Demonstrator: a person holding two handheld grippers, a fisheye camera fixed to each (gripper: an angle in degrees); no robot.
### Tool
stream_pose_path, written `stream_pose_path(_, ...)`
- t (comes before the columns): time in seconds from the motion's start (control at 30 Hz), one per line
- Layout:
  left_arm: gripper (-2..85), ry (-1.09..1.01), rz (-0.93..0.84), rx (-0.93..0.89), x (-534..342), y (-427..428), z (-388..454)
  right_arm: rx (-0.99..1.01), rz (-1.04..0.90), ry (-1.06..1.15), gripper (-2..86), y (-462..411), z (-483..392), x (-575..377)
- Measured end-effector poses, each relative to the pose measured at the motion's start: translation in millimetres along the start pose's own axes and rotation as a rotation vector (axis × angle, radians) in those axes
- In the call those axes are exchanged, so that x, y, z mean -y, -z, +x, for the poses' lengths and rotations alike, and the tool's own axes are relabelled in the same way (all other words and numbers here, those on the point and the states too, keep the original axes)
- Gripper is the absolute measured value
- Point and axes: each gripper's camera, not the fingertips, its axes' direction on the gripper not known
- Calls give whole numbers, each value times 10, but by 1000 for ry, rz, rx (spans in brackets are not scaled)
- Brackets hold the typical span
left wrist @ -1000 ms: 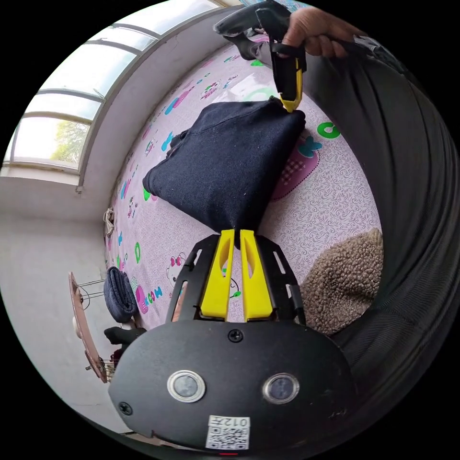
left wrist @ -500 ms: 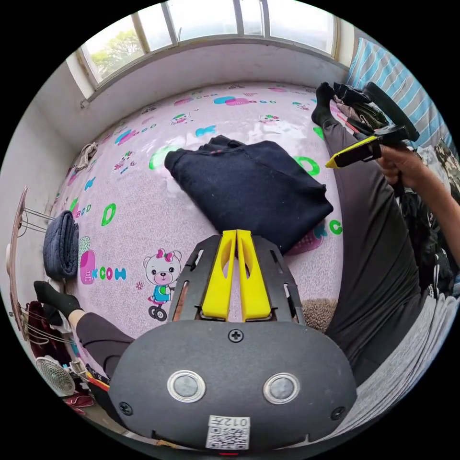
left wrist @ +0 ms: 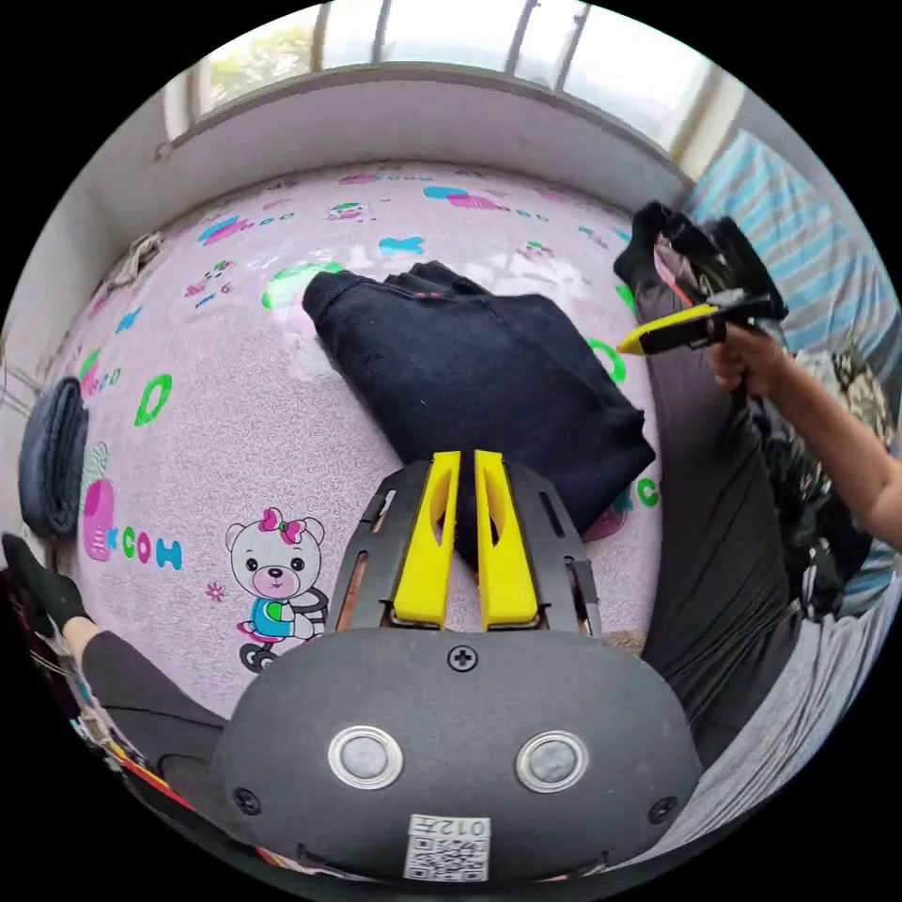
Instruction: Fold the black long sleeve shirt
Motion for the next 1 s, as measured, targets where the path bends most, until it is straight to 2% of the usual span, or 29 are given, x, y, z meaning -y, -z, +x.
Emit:
stream_pose_path(0.13,111,269,40,-303,353,255,-1092,136,21,-122,120,83,1104,154)
stream_pose_path(0.2,127,338,45,-393,459,291,-1443,226,7,-180,143,-27,1724,227)
stream_pose_path(0.33,150,418,27,-603,657,314,-1940,302,-28,-189,159,-293,2277,336)
stream_pose_path(0.6,163,385,-21,-671,914,540,-2179,330,-235,-63,154,-1114,2821,587)
stream_pose_path(1.0,150,304,-48,-700,963,884,-2003,459,-334,92,119,-2442,3125,290)
